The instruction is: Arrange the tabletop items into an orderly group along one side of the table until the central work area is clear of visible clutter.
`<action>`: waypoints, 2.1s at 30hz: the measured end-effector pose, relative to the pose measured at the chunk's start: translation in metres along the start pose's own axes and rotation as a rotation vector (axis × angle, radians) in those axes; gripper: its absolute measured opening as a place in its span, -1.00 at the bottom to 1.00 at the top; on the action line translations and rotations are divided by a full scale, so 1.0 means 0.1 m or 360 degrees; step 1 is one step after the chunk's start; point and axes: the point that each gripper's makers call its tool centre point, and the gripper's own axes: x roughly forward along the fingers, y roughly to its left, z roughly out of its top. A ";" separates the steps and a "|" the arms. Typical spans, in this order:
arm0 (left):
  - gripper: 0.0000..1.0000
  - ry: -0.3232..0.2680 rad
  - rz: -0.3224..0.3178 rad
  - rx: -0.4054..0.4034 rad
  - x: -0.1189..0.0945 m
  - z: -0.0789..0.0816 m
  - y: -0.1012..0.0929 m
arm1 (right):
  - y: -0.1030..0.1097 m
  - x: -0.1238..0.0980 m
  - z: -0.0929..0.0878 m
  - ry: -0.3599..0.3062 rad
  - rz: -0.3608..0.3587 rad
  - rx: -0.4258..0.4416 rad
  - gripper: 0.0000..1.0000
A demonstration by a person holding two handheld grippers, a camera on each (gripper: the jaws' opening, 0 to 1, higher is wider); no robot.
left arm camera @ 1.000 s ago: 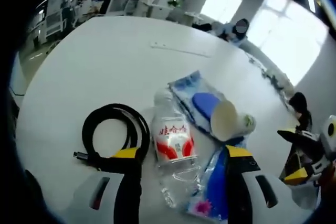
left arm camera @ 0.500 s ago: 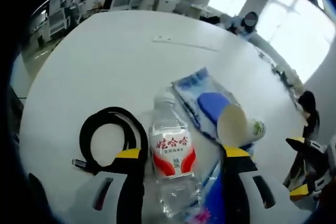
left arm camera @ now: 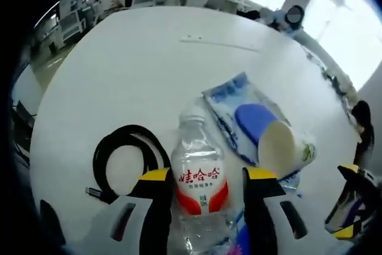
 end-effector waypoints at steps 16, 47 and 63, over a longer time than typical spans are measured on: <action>-0.21 0.0059 0.0145 0.0048 0.10 -0.05 0.08 | 0.02 0.01 -0.02 0.0004 -0.0009 0.0008 0.52; -0.30 -0.0193 0.0042 0.0031 -0.14 0.00 0.10 | 0.05 -0.01 0.08 -0.0037 -0.0014 0.0000 0.51; -0.31 -0.0479 0.0082 -0.0006 -0.55 0.08 0.20 | 0.18 0.01 0.11 -0.0043 0.0022 -0.0036 0.51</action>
